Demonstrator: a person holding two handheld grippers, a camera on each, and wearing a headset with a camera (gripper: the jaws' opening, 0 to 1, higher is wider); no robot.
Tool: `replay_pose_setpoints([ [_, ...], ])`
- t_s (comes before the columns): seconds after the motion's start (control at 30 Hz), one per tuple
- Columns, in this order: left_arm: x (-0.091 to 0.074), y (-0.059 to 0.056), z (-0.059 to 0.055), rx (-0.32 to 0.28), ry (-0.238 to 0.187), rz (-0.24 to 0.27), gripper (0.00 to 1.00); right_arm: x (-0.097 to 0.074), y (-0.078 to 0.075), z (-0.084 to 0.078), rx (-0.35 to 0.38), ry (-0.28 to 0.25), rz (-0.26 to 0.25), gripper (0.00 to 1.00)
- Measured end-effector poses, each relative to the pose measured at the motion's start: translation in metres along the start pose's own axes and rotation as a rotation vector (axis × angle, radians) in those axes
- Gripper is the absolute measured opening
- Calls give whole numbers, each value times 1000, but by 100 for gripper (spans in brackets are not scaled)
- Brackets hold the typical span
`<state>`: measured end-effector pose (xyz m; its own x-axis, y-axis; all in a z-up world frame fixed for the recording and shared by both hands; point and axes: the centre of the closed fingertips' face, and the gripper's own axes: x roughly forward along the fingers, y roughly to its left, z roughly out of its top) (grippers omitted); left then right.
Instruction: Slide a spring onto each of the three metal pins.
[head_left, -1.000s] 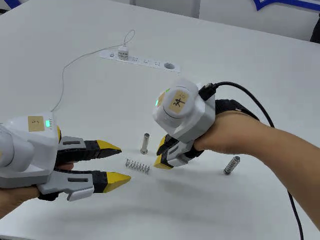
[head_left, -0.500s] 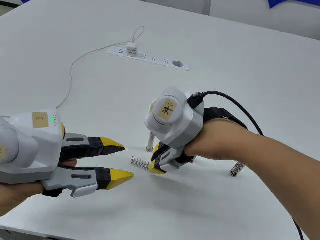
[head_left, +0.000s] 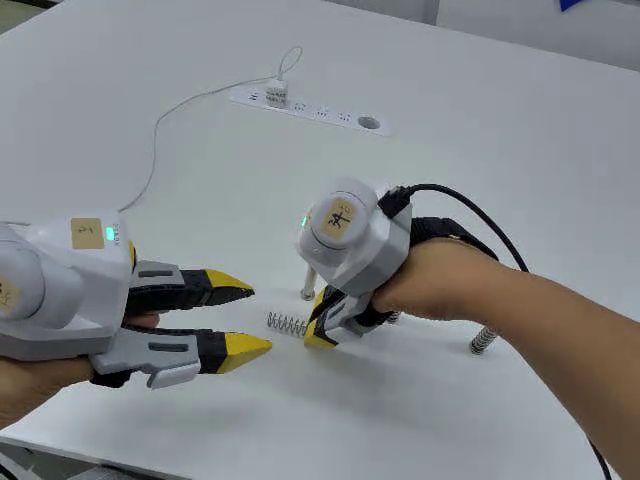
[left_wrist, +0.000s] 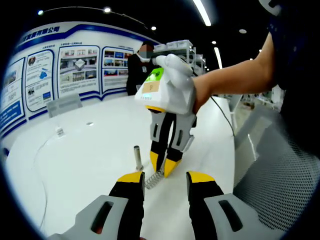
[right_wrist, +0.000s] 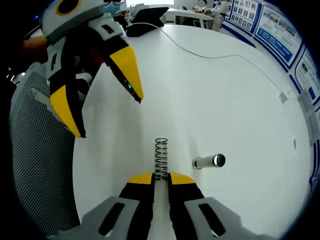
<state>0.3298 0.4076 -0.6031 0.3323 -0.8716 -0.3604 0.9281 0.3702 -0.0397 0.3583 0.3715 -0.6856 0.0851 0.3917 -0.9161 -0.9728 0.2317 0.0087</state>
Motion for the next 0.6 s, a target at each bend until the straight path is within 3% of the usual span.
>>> replay_pose_setpoints([
  [0.27, 2, -1, -4, 1, 13, 1, 35, -4, 4, -1, -9, 1, 4, 11],
  [0.6, 7, -8, -9, 25, 46, -24, 34, -30, 19, 4, -32, -20, 12, 11],
])
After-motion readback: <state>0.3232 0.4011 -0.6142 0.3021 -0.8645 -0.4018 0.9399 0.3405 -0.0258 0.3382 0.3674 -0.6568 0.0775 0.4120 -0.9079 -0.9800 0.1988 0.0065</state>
